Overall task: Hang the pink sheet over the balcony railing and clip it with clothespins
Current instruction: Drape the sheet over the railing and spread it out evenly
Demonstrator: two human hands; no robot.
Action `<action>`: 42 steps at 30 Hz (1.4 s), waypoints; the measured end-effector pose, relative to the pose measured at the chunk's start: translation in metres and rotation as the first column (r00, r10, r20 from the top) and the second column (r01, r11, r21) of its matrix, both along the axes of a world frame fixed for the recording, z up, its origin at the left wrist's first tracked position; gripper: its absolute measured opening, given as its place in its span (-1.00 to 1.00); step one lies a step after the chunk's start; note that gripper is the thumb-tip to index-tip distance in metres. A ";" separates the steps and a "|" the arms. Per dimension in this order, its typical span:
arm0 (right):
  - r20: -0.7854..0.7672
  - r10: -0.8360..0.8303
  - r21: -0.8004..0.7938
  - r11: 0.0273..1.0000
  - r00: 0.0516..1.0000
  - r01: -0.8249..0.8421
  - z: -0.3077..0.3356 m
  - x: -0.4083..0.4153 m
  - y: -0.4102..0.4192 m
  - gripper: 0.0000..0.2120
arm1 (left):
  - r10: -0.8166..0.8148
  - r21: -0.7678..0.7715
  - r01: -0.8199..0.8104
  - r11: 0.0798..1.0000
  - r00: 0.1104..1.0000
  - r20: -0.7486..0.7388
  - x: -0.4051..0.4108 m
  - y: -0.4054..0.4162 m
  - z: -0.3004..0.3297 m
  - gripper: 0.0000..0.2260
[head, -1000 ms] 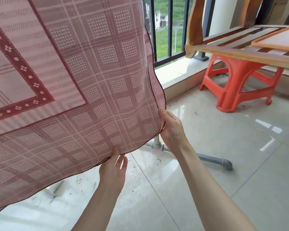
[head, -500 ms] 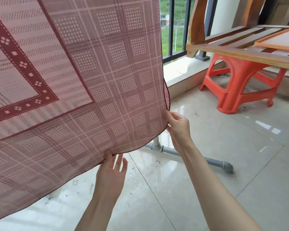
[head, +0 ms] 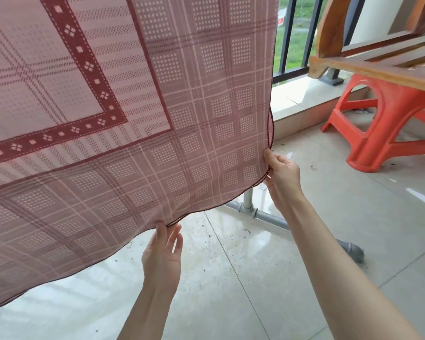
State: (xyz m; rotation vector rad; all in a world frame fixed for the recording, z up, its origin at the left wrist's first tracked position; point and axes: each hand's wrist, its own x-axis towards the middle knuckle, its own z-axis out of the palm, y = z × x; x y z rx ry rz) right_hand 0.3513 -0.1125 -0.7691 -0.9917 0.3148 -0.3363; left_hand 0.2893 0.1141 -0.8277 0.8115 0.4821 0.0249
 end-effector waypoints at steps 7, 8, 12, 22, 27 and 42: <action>-0.024 0.029 -0.011 1.000 0.999 -0.029 0.002 -0.004 0.001 -0.77 | -0.062 0.196 0.051 0.979 0.997 0.050 -0.004 0.002 -0.003 -0.93; -0.029 0.024 -0.022 0.999 0.999 -0.025 0.002 -0.004 0.000 -0.77 | -0.064 0.221 0.051 0.974 0.997 0.051 -0.005 0.003 -0.004 -0.92; -0.023 0.012 -0.041 0.999 1.000 -0.012 0.005 -0.005 -0.001 -0.78 | -0.047 0.354 0.023 0.935 0.997 0.059 -0.004 0.011 -0.006 -0.91; -0.021 -0.046 -0.021 0.999 0.999 0.045 0.000 -0.003 0.002 -0.78 | -0.015 0.380 -0.007 0.925 0.998 0.055 -0.013 0.018 -0.002 -0.90; -0.054 -0.126 -0.032 0.992 0.990 0.125 -0.003 0.002 0.005 -0.86 | -0.193 0.308 0.162 0.938 0.978 0.073 -0.016 0.007 0.003 -0.80; -0.010 -0.137 0.137 0.981 0.990 0.138 -0.010 0.008 0.016 -0.97 | 0.046 -0.097 -0.049 0.994 0.998 -0.030 0.010 0.004 0.007 -0.95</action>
